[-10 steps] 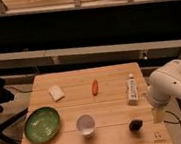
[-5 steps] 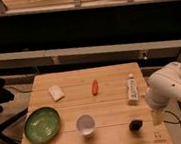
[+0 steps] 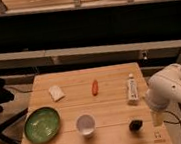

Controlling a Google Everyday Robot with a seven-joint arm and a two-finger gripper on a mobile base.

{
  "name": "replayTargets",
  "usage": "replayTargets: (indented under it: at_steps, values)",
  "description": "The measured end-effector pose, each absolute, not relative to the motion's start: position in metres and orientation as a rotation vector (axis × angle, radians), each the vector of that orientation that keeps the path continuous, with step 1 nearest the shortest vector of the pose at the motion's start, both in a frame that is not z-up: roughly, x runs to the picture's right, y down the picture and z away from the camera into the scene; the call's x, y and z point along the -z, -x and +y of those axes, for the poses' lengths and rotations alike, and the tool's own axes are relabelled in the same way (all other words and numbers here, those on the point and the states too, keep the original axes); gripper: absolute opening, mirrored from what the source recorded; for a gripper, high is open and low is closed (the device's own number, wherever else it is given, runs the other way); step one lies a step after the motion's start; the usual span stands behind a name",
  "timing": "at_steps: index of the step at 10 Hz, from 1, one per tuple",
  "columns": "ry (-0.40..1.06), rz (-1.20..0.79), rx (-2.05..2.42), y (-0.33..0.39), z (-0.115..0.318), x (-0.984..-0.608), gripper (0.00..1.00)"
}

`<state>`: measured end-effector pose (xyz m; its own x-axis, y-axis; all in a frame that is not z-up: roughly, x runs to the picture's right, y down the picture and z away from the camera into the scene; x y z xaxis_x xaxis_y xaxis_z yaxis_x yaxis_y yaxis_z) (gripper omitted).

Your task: Knock the eraser over

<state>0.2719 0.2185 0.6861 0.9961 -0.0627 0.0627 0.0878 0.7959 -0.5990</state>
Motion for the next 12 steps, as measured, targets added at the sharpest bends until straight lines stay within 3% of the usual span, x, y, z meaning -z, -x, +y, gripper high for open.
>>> replayTargets:
  at_steps: [2,3,5,11,12]
  values:
    - [0.648,-0.045,0.087,-0.271,0.222,-0.687,0.76]
    - [0.649,-0.046,0.090,-0.272,0.223,-0.687,0.72]
    - [0.653,-0.052,0.096,-0.271,0.226,-0.688,0.59]
    - [0.664,-0.070,0.105,-0.271,0.236,-0.693,0.03]
    - [0.668,-0.080,0.107,-0.270,0.237,-0.693,0.02]
